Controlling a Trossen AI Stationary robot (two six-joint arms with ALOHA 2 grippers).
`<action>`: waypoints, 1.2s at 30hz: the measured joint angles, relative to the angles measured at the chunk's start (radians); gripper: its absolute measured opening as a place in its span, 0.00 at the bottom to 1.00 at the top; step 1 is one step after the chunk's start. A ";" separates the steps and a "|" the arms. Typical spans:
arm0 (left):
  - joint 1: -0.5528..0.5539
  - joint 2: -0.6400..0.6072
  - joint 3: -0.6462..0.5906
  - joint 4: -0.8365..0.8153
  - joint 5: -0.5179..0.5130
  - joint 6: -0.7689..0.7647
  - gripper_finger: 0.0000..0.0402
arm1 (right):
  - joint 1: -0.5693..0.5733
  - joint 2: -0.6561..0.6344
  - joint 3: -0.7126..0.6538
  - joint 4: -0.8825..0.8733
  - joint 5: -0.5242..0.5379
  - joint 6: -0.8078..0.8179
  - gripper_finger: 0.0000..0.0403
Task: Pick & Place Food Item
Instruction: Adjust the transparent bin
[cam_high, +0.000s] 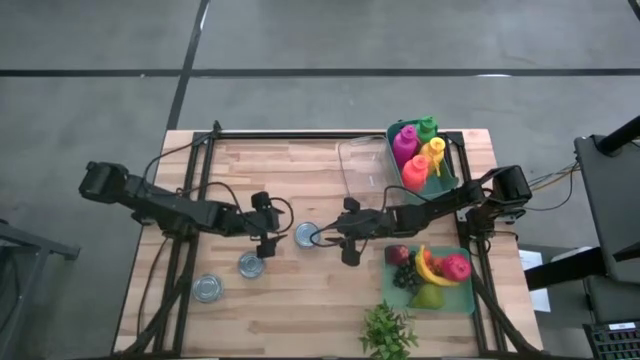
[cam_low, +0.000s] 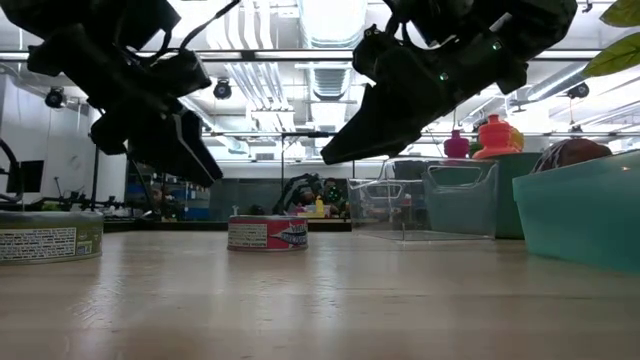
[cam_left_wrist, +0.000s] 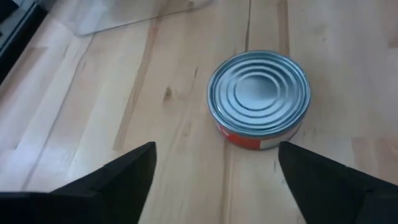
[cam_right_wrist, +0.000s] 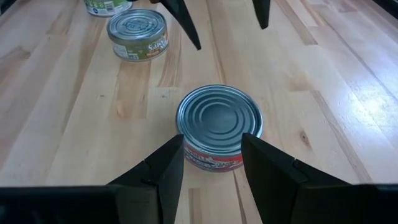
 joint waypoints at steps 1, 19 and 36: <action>0.000 0.000 0.000 -0.001 0.000 -0.003 0.81 | 0.000 0.000 0.000 0.000 0.000 0.000 0.39; 0.000 0.137 0.000 0.174 0.024 -0.006 0.61 | 0.000 0.000 -0.005 -0.003 0.000 -0.003 0.39; -0.001 0.243 0.003 0.197 0.026 -0.006 0.61 | 0.000 0.006 -0.014 -0.006 0.080 0.039 0.39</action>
